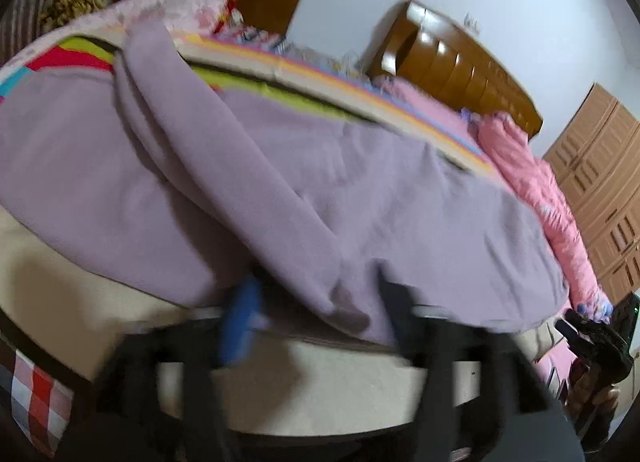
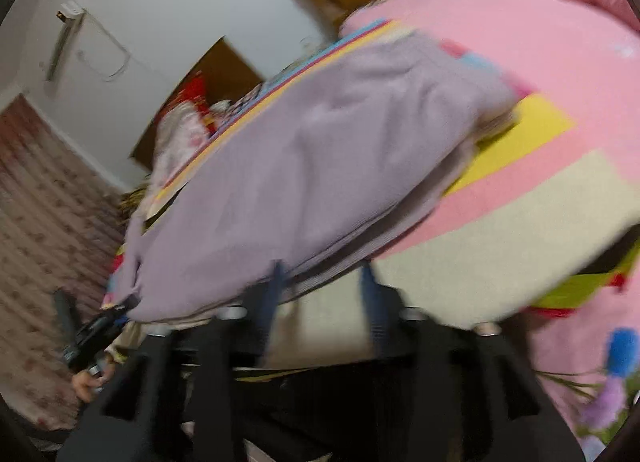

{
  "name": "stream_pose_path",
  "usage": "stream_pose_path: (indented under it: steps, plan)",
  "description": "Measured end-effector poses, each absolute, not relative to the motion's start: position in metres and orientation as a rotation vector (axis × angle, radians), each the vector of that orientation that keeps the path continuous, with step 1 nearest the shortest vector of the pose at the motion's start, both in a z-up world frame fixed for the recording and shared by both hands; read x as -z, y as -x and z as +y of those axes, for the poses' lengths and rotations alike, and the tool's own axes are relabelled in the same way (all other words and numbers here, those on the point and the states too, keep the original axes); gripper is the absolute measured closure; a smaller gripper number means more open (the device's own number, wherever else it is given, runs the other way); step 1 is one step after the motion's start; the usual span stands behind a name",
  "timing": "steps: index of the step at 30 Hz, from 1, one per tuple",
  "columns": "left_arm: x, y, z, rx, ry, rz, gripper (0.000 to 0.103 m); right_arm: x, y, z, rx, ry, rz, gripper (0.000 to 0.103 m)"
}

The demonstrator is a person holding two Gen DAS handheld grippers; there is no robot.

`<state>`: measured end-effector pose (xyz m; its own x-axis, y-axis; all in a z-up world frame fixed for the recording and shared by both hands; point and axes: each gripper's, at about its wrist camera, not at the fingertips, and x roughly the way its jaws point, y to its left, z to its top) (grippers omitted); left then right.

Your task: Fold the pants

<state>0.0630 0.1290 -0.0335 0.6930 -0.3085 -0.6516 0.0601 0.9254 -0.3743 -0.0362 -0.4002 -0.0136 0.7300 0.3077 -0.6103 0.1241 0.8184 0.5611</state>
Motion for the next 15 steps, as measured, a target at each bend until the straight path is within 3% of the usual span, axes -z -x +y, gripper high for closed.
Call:
stream_pose_path:
  steps: [2, 8, 15]
  plan:
    - [0.025, -0.055, 0.15, 0.181, 0.356, 0.726, 0.02, -0.007, 0.046, -0.4, -0.052, -0.565, 0.689, 0.032]
    - [0.027, -0.05, 0.261, -0.023, 0.558, 0.652, 0.019, -0.042, 0.013, -0.338, -0.217, -0.399, 0.675, 0.032]
    - [0.044, -0.052, 0.368, -0.269, 0.706, 0.611, 0.02, -0.091, -0.092, -0.106, -0.845, -0.007, 0.665, 0.032]
